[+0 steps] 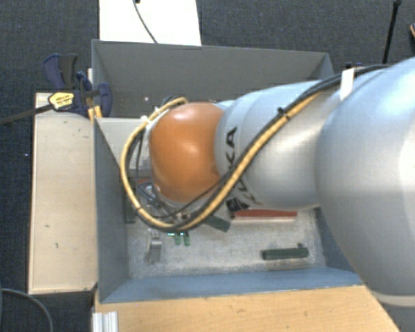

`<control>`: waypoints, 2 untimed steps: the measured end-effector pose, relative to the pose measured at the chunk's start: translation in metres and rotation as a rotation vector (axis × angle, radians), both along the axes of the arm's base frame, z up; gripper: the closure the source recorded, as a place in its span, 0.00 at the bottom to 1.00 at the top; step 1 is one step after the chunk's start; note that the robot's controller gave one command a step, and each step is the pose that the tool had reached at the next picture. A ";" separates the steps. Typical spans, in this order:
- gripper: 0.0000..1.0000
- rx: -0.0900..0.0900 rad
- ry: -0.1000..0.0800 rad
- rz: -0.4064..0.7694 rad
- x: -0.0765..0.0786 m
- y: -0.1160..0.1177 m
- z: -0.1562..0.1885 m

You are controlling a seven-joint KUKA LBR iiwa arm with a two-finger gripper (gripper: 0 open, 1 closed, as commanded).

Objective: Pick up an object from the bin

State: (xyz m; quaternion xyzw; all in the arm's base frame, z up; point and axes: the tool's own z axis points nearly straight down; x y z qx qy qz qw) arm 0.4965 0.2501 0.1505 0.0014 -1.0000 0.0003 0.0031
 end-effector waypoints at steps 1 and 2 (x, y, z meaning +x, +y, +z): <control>0.00 -0.001 -0.008 0.135 0.079 -0.045 -0.065; 0.00 0.000 -0.004 -0.004 0.043 -0.093 -0.081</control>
Offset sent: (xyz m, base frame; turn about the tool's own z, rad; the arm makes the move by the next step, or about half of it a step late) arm 0.0772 -0.0418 -0.0632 -0.1394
